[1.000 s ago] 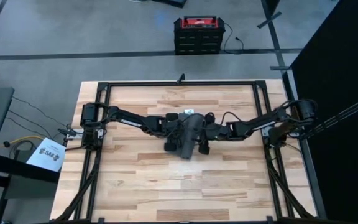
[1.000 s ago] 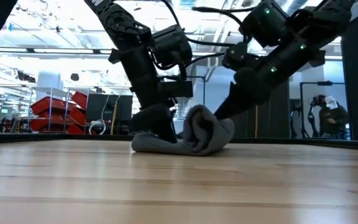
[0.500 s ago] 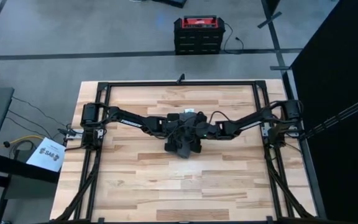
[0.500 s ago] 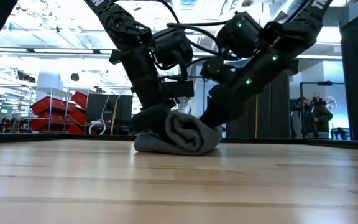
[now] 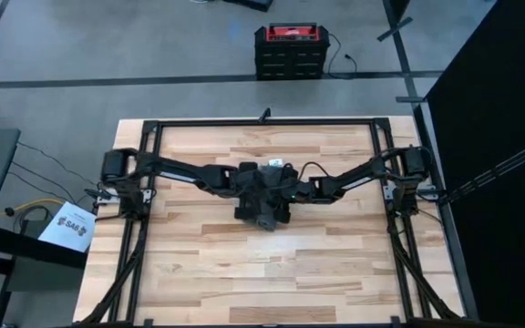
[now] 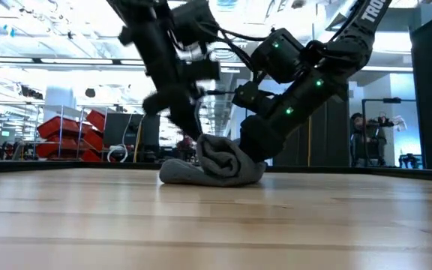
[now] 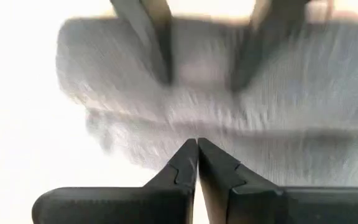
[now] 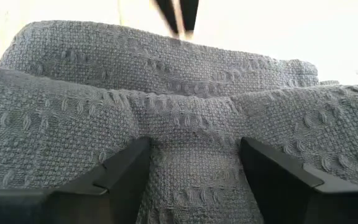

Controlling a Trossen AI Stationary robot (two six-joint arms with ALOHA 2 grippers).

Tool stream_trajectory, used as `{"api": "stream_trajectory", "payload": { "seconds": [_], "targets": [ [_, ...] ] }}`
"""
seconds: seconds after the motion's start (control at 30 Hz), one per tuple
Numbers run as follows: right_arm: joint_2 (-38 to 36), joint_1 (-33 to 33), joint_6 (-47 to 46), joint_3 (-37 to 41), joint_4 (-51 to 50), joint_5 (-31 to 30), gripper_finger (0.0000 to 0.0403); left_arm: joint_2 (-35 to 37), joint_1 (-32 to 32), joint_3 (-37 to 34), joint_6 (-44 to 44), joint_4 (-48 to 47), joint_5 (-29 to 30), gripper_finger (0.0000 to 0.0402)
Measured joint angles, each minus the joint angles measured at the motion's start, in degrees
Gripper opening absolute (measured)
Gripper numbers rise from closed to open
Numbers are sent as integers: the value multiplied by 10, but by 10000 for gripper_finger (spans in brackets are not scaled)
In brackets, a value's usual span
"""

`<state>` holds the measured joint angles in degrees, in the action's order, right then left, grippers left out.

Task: Roll towel
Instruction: Roll the gray towel

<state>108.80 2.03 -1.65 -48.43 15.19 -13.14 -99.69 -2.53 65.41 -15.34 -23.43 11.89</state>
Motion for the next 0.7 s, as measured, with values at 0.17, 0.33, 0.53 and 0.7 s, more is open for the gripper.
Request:
{"api": "stream_trajectory", "payload": {
  "seconds": [0.17,0.33,0.53,0.7],
  "targets": [
    [1,0,0,0,-5,0,240,29,32,-15,15,104,-99,0],
    [1,4,1,2,-1,5,240,-10,74,-61,37,190,-114,0],
    [-6,6,21,2,1,5,240,-56,91,-103,91,262,-112,0],
    [-53,10,52,6,-40,5,240,-87,102,-105,121,285,-103,0]
  ]
}}
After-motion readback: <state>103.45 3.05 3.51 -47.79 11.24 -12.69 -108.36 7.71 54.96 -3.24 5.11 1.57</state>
